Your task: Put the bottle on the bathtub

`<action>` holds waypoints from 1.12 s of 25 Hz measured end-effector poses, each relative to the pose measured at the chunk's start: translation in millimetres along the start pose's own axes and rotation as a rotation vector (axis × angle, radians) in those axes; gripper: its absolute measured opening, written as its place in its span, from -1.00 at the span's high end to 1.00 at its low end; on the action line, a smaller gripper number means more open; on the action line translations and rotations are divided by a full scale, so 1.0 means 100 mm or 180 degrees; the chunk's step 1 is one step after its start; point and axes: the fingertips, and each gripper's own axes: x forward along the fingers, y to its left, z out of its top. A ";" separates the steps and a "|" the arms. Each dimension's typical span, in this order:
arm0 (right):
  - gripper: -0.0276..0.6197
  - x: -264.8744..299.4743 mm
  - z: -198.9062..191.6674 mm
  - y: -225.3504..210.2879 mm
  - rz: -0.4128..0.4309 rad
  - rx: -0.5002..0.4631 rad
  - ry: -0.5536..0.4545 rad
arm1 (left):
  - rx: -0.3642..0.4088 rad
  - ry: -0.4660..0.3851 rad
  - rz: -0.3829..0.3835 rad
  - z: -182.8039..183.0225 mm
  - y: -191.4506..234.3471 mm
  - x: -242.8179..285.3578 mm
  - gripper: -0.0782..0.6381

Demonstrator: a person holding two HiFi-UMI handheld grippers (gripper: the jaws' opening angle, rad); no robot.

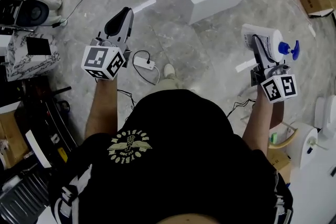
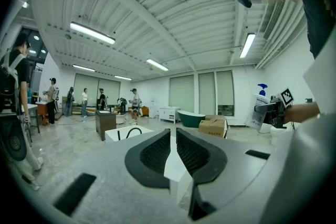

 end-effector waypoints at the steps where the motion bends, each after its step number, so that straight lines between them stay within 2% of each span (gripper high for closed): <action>1: 0.11 0.08 0.02 -0.01 -0.0016 -0.0011 0.0002 | -0.0015 0.0003 -0.0028 -0.01 0.06 0.08 0.67; 6: 0.11 0.34 0.07 -0.04 -0.0143 -0.0019 -0.0004 | -0.0107 -0.0012 -0.0166 -0.03 0.28 0.44 0.67; 12: 0.11 0.48 0.31 -0.06 -0.0332 -0.0104 -0.0110 | -0.0109 -0.0112 -0.0414 0.09 0.45 0.80 0.68; 19: 0.11 0.33 0.45 -0.25 -0.0548 -0.0198 -0.0131 | -0.0139 -0.0135 -0.0585 0.09 0.42 1.08 0.68; 24: 0.11 0.45 0.37 -0.43 -0.0514 -0.0167 -0.0152 | -0.0142 -0.0035 -0.0553 -0.01 0.42 1.26 0.68; 28: 0.11 0.65 0.34 -0.61 -0.0396 -0.0087 -0.0204 | -0.0080 -0.0038 -0.0436 0.10 0.47 1.38 0.68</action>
